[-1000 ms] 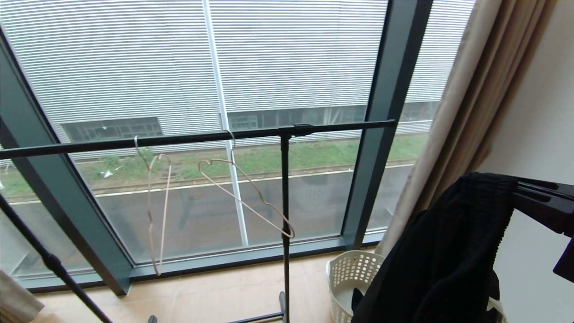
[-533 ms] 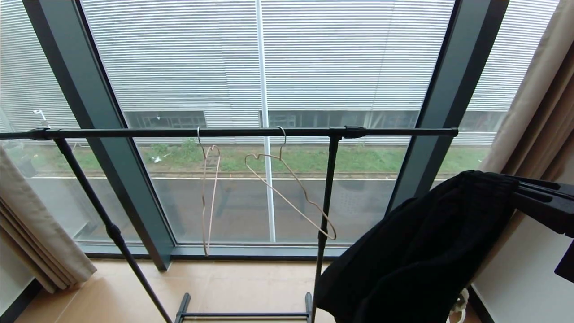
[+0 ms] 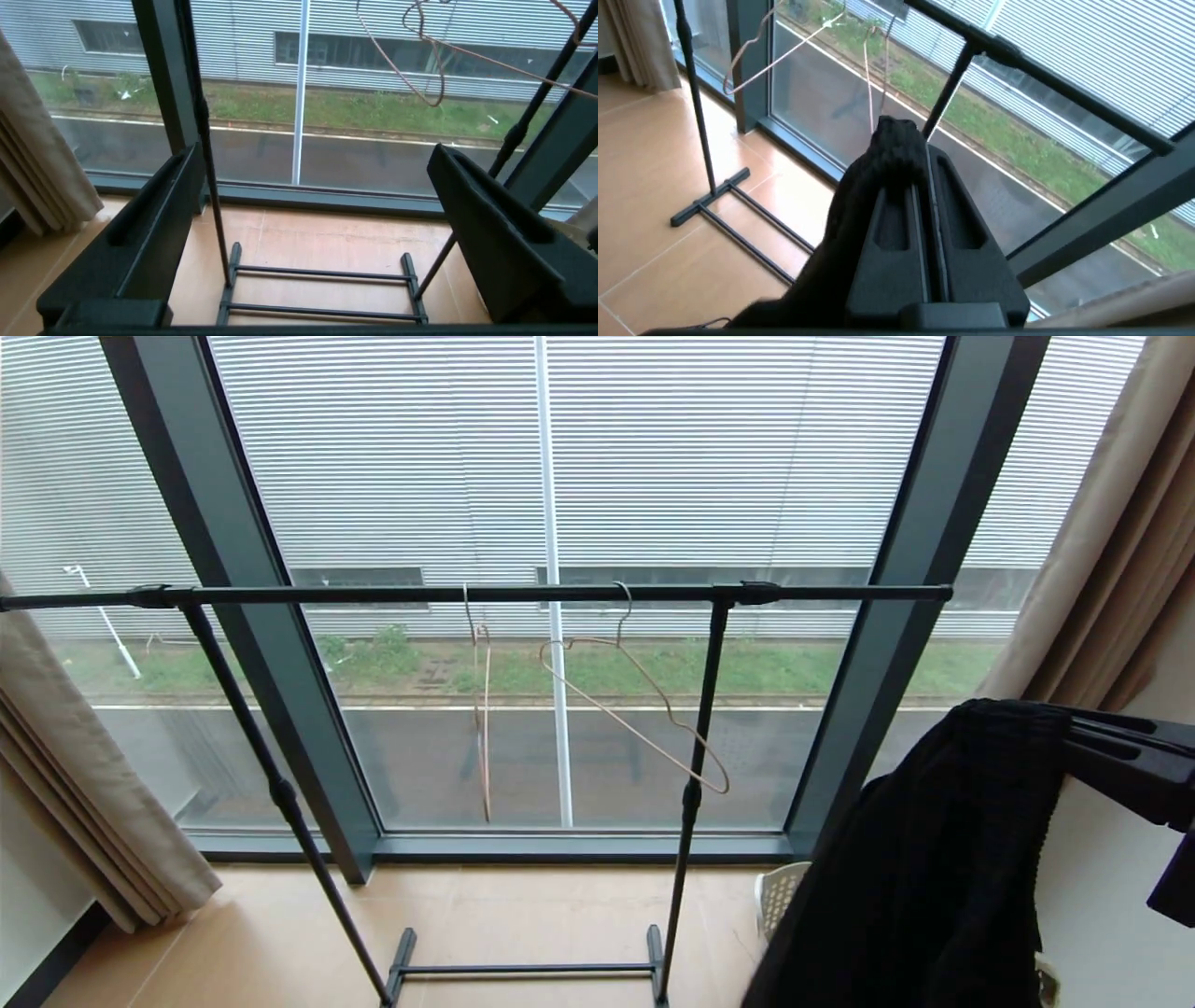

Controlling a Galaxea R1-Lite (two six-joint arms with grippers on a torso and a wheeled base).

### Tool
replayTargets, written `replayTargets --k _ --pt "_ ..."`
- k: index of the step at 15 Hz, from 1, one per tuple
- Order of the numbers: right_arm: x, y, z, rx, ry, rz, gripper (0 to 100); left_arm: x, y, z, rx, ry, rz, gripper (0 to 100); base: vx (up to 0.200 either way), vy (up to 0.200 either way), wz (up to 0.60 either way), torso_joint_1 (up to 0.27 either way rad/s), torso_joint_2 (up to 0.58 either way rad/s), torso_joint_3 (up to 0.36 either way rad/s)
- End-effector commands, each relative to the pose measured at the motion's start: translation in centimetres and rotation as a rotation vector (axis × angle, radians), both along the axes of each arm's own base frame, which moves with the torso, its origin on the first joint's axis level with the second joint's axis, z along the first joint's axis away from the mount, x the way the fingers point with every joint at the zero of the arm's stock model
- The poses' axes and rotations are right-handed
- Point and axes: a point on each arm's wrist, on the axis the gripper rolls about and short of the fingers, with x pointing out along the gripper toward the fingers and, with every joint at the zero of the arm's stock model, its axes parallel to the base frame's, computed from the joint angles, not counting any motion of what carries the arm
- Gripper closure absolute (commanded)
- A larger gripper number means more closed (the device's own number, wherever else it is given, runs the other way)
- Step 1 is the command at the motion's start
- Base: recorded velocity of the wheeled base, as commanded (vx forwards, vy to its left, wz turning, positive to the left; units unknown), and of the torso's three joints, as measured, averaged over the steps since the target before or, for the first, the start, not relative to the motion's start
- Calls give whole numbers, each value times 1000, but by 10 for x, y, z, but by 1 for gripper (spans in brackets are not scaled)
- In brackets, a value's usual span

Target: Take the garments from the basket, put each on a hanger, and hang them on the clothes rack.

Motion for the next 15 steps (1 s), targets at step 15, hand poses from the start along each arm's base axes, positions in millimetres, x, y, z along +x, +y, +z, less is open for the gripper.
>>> replayTargets --k 15 --pt "0 0 -1 -2 1 0 100 0 0 0 0 3 2 0 -107 93 0 3 2 3"
